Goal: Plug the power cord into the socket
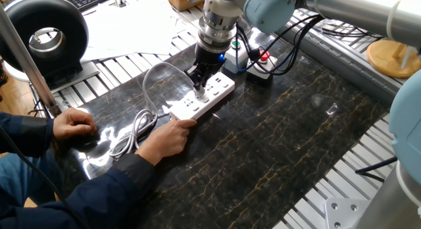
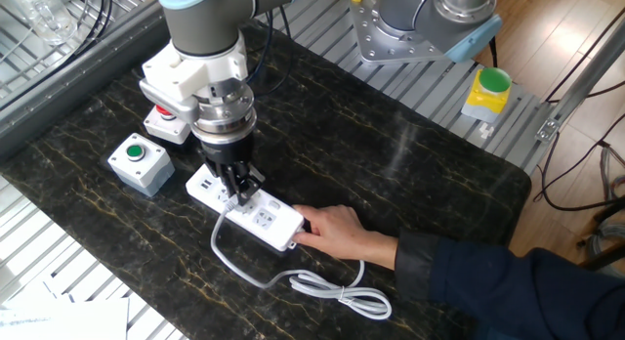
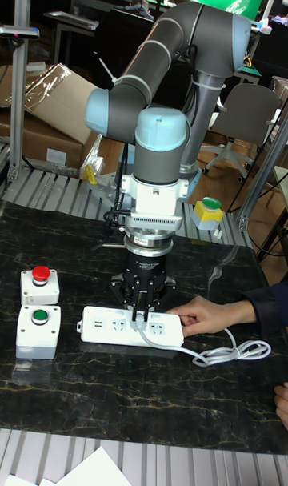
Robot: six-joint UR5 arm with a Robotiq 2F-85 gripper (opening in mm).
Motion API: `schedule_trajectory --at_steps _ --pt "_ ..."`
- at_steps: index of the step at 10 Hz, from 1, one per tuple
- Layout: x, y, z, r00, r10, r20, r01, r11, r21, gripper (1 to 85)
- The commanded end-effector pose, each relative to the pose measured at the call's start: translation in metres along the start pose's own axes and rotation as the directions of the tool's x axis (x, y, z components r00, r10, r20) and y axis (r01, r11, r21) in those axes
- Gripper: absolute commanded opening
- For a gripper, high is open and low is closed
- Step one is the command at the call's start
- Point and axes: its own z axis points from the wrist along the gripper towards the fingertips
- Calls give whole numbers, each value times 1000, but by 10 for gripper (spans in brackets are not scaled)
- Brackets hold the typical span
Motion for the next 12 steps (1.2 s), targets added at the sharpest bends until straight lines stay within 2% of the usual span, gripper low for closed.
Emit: schedule_trajectory --at_steps 1,5,9,12 --pt "1 2 0 1000 5 -2 -5 1000 -9 17" --pt "4 0 2 1000 -9 -4 9 1000 -6 17" --pt "7 5 3 1000 -19 -5 19 1000 -24 17" --pt "12 3 6 999 -34 -11 34 999 -16 17"
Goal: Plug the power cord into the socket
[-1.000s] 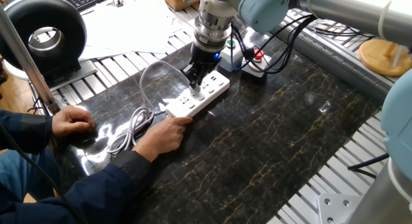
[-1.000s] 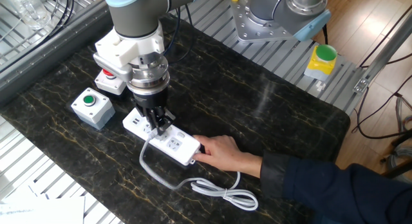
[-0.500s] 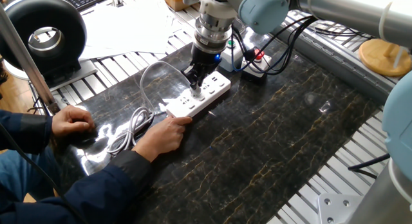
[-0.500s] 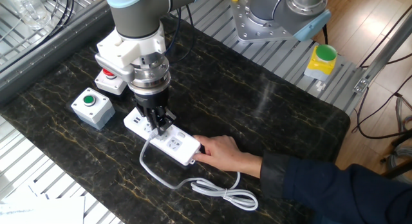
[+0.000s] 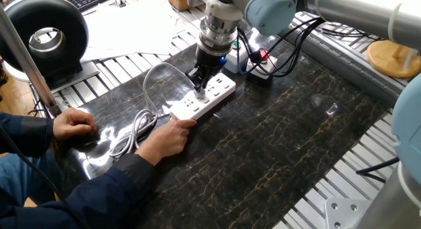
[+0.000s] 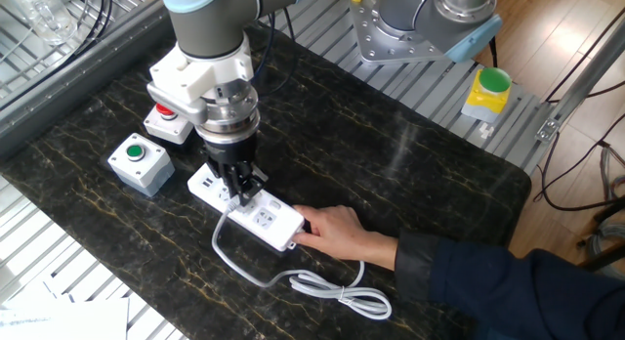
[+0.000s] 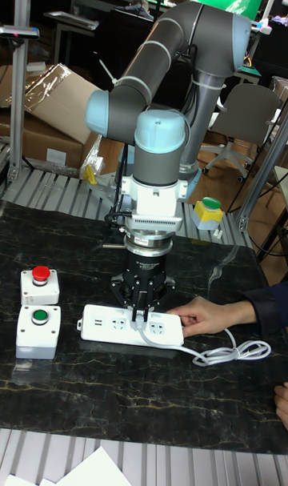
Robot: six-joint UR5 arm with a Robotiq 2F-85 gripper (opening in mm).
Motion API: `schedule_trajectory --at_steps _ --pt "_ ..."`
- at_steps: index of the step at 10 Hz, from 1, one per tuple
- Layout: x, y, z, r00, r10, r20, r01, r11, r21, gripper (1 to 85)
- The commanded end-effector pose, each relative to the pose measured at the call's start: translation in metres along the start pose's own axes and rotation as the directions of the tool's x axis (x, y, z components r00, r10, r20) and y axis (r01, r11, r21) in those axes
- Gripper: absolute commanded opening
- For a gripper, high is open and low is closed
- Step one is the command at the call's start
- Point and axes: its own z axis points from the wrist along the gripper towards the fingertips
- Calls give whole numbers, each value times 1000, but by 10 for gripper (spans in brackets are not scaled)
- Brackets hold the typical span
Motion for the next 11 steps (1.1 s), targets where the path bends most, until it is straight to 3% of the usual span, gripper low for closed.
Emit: schedule_trajectory --at_steps 1,4,6,7,8,9,11 --pt "10 -1 1 999 -28 -28 28 1000 -1 17" --pt "21 -1 1 996 -54 -69 53 999 -9 17" --pt "34 -9 -7 986 -83 -146 80 997 -23 17" --pt "34 -5 -11 985 -76 -156 71 997 -38 17" --pt "33 -3 -15 982 -72 -174 70 997 -17 17" --pt "31 1 -15 983 -77 -167 74 997 -21 17" --pt "32 -9 -10 983 -102 -150 101 995 -12 17"
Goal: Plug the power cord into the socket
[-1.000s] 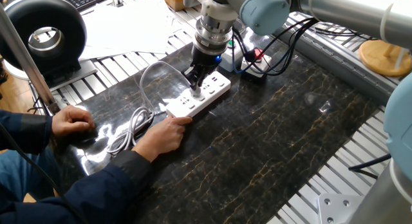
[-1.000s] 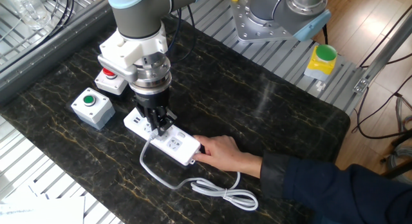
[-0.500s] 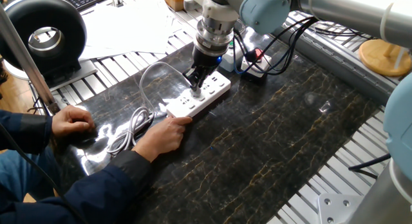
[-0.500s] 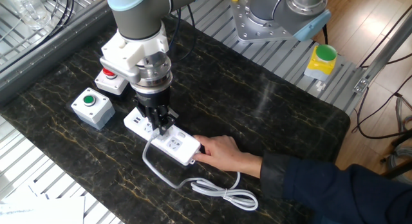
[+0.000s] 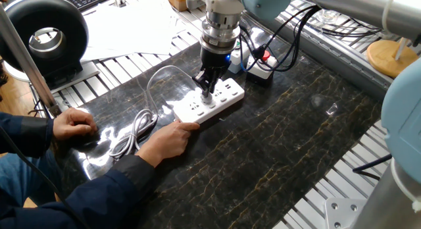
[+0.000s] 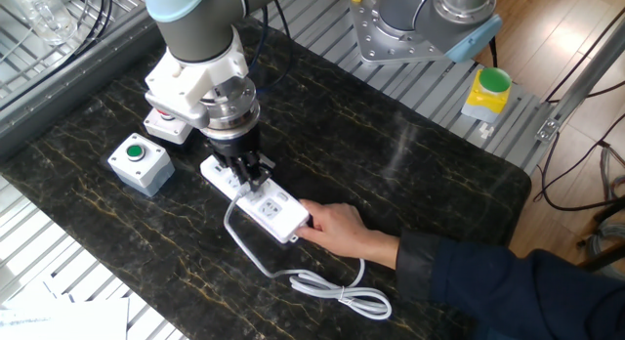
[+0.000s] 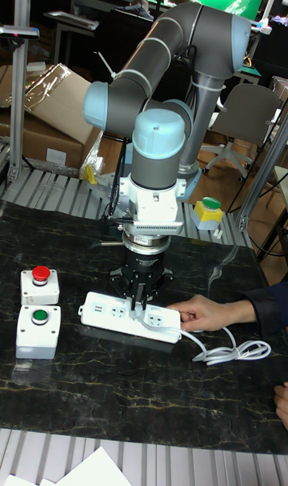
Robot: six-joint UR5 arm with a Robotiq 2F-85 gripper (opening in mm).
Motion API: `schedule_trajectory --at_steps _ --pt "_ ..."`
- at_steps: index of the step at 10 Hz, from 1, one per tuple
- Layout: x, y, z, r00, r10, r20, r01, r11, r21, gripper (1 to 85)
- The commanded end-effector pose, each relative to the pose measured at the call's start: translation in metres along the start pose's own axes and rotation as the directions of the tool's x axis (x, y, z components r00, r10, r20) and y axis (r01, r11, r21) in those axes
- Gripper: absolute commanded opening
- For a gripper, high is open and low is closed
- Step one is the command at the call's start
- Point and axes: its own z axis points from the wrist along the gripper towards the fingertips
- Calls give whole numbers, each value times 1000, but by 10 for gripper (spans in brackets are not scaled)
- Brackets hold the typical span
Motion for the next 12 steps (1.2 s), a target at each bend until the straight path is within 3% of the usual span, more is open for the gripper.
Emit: schedule_trajectory --at_steps 1,2,4,6,7,8,9,10,12 --pt "1 -6 -2 1000 -17 -3 17 1000 9 17" --pt "-1 -7 -2 1000 -19 1 19 1000 14 17" --pt "-8 -11 -11 1000 -29 0 29 997 72 17" --pt "-14 -3 -14 1000 -26 13 25 998 66 27" --pt "-17 -3 -16 999 -34 20 33 997 63 150" --pt "-19 -4 -16 999 -44 24 42 997 62 190" --pt "-23 1 -17 998 -57 40 55 998 39 343" --pt "-27 3 -19 996 -72 51 71 997 30 417" --pt "-28 1 -21 996 -78 51 77 997 29 450"
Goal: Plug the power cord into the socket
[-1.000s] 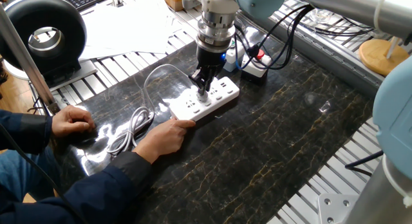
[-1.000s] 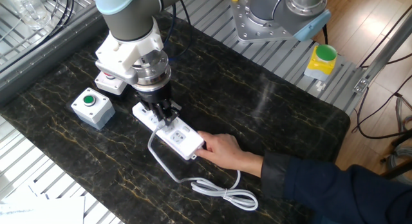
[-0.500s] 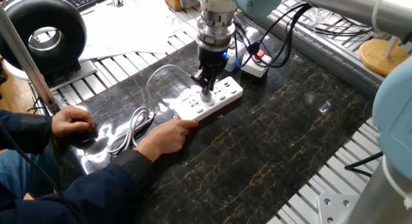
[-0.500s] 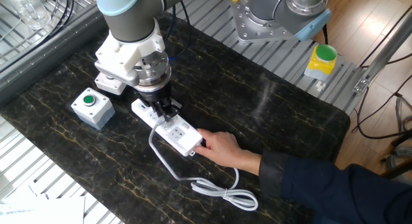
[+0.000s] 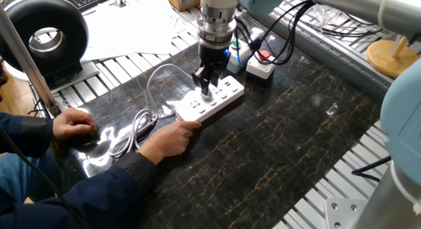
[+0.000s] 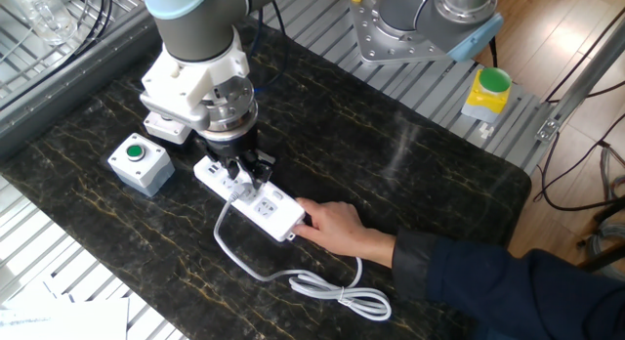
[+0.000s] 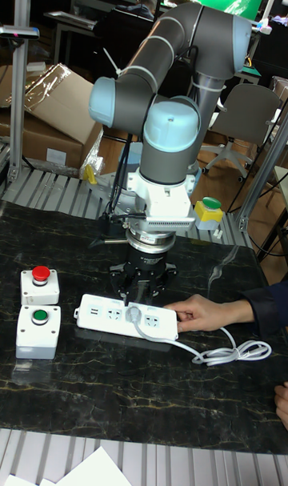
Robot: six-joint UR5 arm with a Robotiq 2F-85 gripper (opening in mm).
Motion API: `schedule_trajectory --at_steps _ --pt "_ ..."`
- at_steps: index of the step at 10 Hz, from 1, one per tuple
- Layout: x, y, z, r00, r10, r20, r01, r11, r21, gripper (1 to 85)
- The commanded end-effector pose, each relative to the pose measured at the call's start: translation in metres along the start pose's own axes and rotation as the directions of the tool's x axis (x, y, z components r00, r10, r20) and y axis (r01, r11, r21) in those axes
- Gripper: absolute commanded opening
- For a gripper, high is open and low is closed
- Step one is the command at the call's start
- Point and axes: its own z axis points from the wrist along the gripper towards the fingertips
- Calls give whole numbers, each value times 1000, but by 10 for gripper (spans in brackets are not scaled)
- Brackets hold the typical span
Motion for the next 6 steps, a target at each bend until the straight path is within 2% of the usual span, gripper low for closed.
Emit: schedule_trajectory --at_steps 1,2,3,4,6 --pt "-8 -3 -7 999 29 19 -29 1000 -2 357" --pt "-12 0 -11 995 95 24 -95 995 -15 27" --pt "-14 9 -13 988 151 21 -150 987 -52 17" --pt "-13 6 -14 987 158 17 -158 987 -39 17" --pt "-17 5 -12 985 169 31 -168 985 -44 17"
